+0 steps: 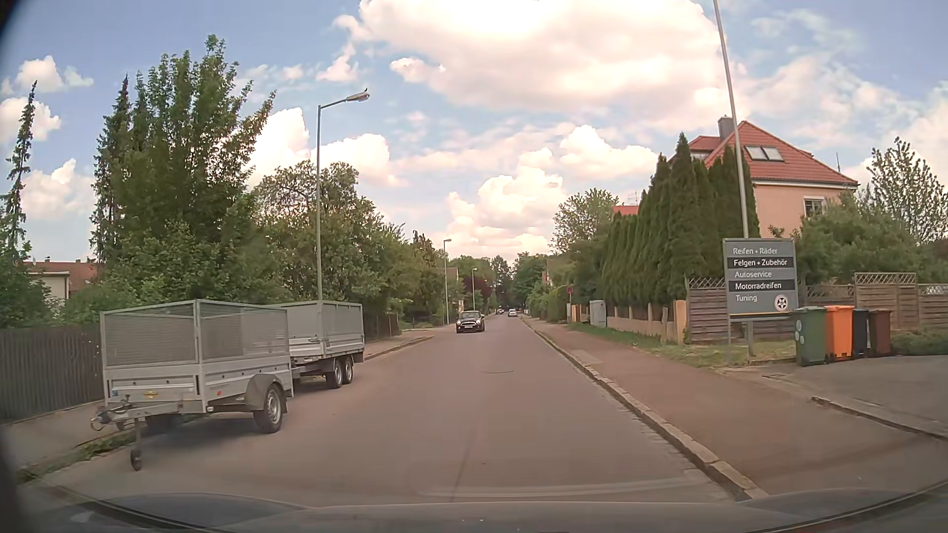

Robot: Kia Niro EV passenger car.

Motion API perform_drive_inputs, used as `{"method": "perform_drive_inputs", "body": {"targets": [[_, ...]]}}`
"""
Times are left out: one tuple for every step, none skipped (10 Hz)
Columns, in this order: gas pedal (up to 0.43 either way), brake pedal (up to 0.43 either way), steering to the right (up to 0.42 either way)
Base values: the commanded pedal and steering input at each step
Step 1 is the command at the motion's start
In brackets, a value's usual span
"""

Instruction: Follow the waypoints while adhering to traffic rules and regulations

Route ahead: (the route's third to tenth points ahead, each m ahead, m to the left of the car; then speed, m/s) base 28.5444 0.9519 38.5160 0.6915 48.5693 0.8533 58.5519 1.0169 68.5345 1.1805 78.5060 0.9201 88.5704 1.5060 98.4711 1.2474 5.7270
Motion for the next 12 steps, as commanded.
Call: {"method": "perform_drive_inputs", "body": {"targets": [[0.169,0.018,0.000],[0.169,0.018,-0.001],[0.169,0.018,0.000],[0.169,0.018,-0.001],[0.169,0.018,-0.001],[0.169,0.018,-0.001],[0.169,0.018,-0.002],[0.169,0.018,-0.003],[0.169,0.018,-0.005],[0.169,0.018,-0.007],[0.169,0.018,-0.007],[0.169,0.018,-0.006]]}}
